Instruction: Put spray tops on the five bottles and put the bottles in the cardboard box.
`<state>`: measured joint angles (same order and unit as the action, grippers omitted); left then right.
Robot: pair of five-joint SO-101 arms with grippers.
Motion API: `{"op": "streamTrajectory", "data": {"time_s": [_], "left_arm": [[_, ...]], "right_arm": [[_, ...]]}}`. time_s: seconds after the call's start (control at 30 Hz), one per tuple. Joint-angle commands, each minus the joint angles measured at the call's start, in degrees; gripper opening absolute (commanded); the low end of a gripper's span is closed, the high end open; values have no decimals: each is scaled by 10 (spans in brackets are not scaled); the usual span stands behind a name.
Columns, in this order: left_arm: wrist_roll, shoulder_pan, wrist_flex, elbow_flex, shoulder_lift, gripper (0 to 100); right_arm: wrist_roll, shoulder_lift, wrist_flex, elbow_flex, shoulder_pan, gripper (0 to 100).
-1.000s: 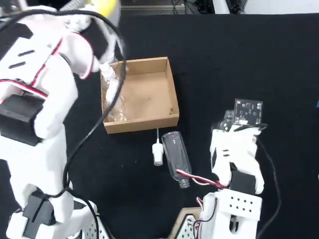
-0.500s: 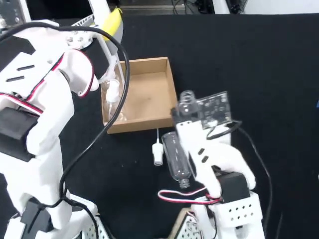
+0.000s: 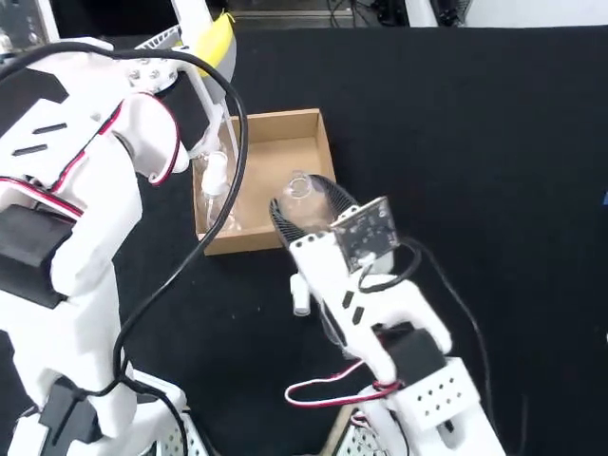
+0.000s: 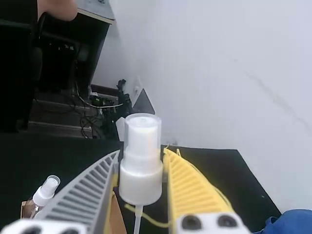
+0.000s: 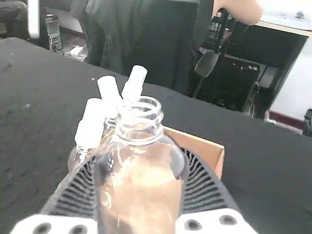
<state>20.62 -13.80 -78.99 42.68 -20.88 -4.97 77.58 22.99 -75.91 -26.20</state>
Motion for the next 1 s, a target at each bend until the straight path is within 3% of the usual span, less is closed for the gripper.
{"op": "streamTrajectory", "data": {"time_s": [0.0,0.3,0.5,0.8,0.97], "left_arm": [[1,-7,33,-15,-10,30],[1,-29,182,-196,-18,30],[0,-72,193,-232,-46,30],[0,-73,189,-235,-115,30],[0,-77,250,-298,-118,30]], "right_arm": [[4,17,-91,-32,-9,11],[4,17,-97,-43,-9,11],[4,17,-77,-43,-9,11],[4,17,-80,-52,-9,11],[4,17,-81,-52,-9,11]]}}
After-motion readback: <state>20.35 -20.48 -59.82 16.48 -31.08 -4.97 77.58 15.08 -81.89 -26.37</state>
